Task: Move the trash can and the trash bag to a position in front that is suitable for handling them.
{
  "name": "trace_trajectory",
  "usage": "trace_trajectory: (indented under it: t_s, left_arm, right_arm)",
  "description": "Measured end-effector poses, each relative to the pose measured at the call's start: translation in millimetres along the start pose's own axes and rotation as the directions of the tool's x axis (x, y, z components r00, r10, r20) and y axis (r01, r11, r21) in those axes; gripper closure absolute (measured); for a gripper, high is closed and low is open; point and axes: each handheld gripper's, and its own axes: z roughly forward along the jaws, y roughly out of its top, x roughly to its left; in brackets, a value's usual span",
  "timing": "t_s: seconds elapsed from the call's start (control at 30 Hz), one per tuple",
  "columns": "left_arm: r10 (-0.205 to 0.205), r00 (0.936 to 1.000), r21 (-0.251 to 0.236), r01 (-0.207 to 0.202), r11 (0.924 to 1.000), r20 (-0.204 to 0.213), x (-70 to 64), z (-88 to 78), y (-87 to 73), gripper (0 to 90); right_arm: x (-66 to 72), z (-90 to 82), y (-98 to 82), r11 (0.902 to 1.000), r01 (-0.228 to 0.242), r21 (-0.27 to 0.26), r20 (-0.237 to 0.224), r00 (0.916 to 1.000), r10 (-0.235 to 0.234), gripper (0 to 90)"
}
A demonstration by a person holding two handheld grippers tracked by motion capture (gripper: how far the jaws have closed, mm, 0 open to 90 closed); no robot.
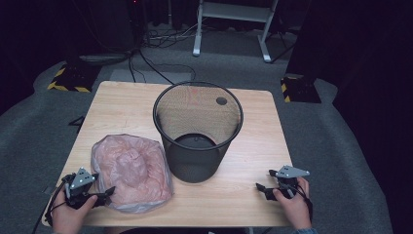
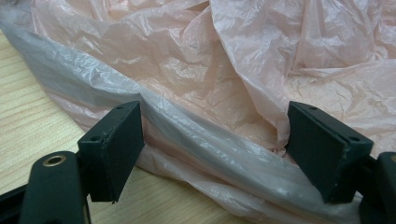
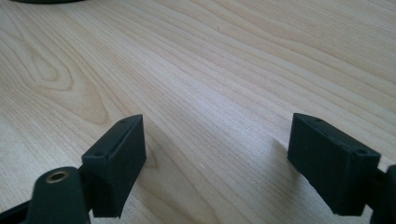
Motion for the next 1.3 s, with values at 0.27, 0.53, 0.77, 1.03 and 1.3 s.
trace_trajectory:
  t_s: [0.27,0.53,0.77,1.03,1.3]
  left_arm:
    - [-0.013,0.9999,-0.001,0.013,0.9999,-0.008,3.5,-0.7,-0.8,20.3]
    - [0.005,0.9998,-0.005,-0.005,1.0000,0.019,20.7,-10.1,-9.0,20.4]
    - [0.008,0.9999,-0.021,-0.008,0.9997,0.009,23.4,-17.0,-7.2,20.9]
    - [0.037,0.9981,-0.121,-0.031,0.9922,0.050,13.7,-38.3,9.0,20.3]
    - [0.072,0.9916,-0.184,-0.052,0.9815,0.107,1.3,-44.3,29.3,20.7]
  right_arm:
    - [0.2,0.0,0.0,1.0000,0.000,0.000,0.001,1.0000,0.000,19.1]
    - [1.1,-0.4,-0.2,1.0000,0.005,-0.003,0.008,1.0000,-0.005,20.2]
    - [1.4,-0.4,-0.2,1.0000,0.000,-0.002,0.010,1.0000,0.000,20.2]
    - [8.7,-4.0,1.6,0.9997,0.022,-0.014,0.014,0.9997,-0.022,24.6]
    - [12.1,-16.9,17.2,0.9954,-0.014,-0.095,-0.061,0.9981,0.009,24.8]
